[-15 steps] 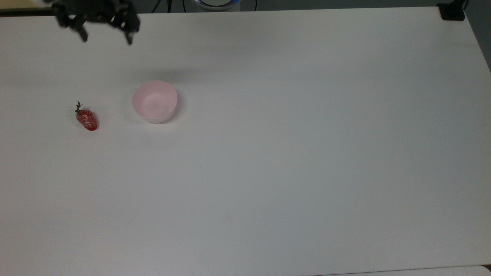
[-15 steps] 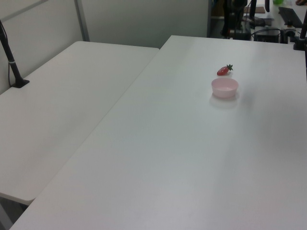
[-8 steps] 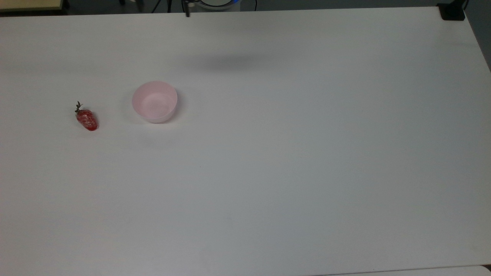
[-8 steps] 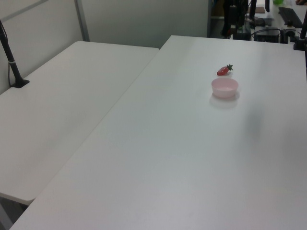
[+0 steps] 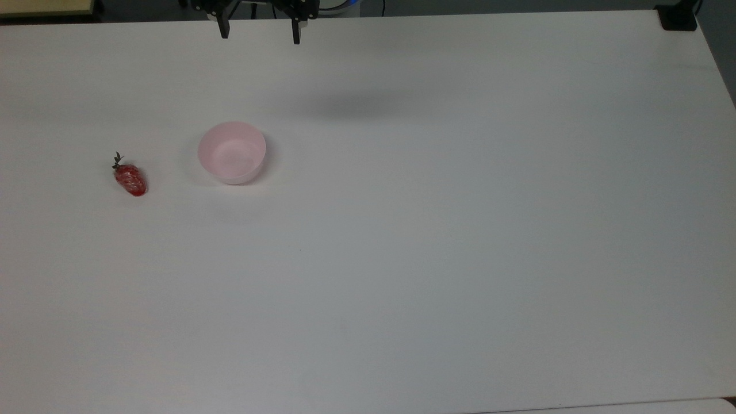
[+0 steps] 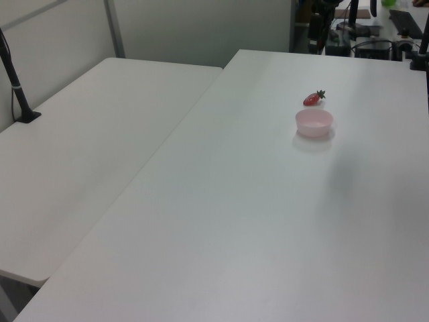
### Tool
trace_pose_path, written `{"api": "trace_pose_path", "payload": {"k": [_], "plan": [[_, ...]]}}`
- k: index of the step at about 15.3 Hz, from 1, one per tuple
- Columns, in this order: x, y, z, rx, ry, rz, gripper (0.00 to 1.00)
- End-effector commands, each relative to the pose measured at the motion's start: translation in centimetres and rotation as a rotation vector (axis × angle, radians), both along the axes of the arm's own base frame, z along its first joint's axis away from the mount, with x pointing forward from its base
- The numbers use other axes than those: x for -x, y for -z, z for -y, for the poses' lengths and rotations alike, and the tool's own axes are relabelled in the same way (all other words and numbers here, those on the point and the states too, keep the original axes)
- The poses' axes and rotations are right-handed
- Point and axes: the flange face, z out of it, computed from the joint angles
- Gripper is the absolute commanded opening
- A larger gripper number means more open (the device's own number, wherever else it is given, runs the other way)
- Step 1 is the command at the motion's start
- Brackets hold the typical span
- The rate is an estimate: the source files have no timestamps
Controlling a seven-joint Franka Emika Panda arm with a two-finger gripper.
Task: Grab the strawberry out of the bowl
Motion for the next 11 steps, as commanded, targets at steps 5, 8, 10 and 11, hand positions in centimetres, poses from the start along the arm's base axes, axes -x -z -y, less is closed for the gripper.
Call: {"api": "trace_pose_path", "payload": {"k": [5, 8, 10, 11], "plan": [[1.06, 0.01, -0.37, -0.014, -0.002, -0.011, 1.00], [1.05, -0.06, -0.37, -0.015, -0.001, -0.009, 1.00], [1.07, 0.03, -0.39, -0.016, 0.001, -0.012, 1.00], [1.10, 0.05, -0.39, -0.016, 0.001, -0.015, 1.00]]}}
